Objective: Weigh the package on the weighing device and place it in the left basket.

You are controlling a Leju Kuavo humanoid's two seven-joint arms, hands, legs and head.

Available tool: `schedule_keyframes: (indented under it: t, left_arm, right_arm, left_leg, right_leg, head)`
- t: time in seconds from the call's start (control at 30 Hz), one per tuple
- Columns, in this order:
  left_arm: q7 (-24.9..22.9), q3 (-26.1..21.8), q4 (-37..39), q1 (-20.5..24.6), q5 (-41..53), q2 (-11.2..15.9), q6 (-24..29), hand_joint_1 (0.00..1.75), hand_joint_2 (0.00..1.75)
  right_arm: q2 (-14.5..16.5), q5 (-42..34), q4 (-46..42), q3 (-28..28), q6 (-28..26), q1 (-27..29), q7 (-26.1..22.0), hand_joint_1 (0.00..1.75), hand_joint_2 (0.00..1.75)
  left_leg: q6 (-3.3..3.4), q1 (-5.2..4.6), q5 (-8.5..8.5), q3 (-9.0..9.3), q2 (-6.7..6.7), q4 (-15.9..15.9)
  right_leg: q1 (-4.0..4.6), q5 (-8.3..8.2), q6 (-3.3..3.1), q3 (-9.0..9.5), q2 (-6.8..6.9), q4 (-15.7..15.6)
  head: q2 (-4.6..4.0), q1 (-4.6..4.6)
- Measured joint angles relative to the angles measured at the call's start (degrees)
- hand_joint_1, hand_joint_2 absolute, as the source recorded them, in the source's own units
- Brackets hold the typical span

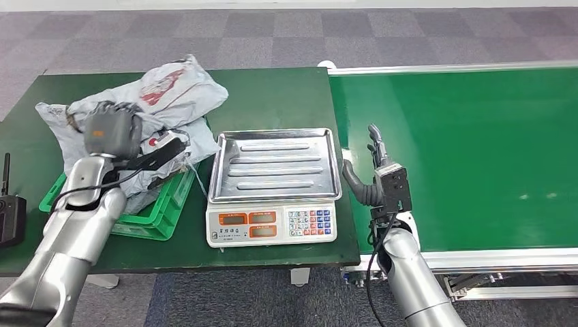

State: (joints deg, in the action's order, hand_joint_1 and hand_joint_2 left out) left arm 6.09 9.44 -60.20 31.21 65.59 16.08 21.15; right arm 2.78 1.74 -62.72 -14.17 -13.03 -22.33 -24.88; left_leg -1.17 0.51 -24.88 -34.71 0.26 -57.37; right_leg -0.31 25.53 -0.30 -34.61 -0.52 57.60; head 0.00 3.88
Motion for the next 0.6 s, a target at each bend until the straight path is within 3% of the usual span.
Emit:
schedule_keyframes:
  t: [0.13, 0.17, 0.27, 0.3, 0.43, 0.6]
  left_arm:
    - [-0.9, -6.8, -8.2, -9.6, 3.4, 0.1, 0.1, 1.75, 1.75]
    - [-1.2, -7.9, -9.6, -11.1, 4.1, 0.0, 0.0, 1.4, 1.75]
    - [-1.8, -11.0, -14.5, -16.5, 5.3, -0.7, -0.9, 0.09, 1.75]
    - [-1.8, -11.8, -16.0, -18.2, 5.4, -1.1, -1.2, 0.0, 1.75]
    - [-1.4, -13.5, -20.3, -22.7, 5.8, -2.6, -1.8, 0.0, 1.75]
    - [1.6, -13.9, -23.8, -24.6, 2.0, -4.3, -2.8, 0.0, 1.75]
  right_arm:
    - [-0.3, 0.4, -2.1, 1.1, 0.0, 2.1, 0.1, 0.0, 1.75]
    - [-0.3, 0.5, -2.5, 1.3, 0.0, 2.4, 0.2, 0.0, 1.75]
    - [-0.3, 1.1, -3.7, 1.8, 0.2, 3.6, 0.6, 0.0, 1.75]
    - [-0.3, 1.3, -4.1, 2.0, 0.3, 4.2, 0.7, 0.0, 1.75]
    - [-0.3, 2.2, -5.5, 2.7, 0.5, 6.2, 0.6, 0.0, 1.75]
    - [-0.3, 3.0, -6.8, 2.8, 0.5, 7.7, 0.8, 0.0, 1.75]
  left_leg:
    - [0.0, 0.01, -0.1, -0.05, -0.04, 0.0]
    - [0.0, 0.01, -0.12, -0.06, -0.06, 0.0]
    - [-0.05, 0.0, -0.22, 0.05, 0.01, 0.0]
    - [-0.07, 0.0, -0.24, 0.06, 0.03, 0.0]
    - [-0.07, 0.02, -0.25, 0.01, -0.04, 0.0]
    - [-0.07, 0.04, -0.24, 0.02, -0.07, 0.0]
  right_leg:
    - [0.0, 0.12, -0.01, -0.03, 0.08, 0.0]
    - [0.0, 0.13, -0.01, -0.02, 0.11, 0.0]
    - [-0.01, 0.17, -0.03, 0.03, 0.05, 0.0]
    - [-0.01, 0.17, -0.04, 0.03, 0.03, 0.0]
    - [0.0, 0.2, -0.05, 0.04, 0.14, 0.0]
    - [0.0, 0.2, -0.06, 0.04, 0.17, 0.0]
  head:
    - [0.0, -0.01]
    - [0.0, -0.01]
    - [0.0, 0.0]
    - [0.0, -0.01]
    - [0.0, -0.01]
    - [0.0, -0.01]
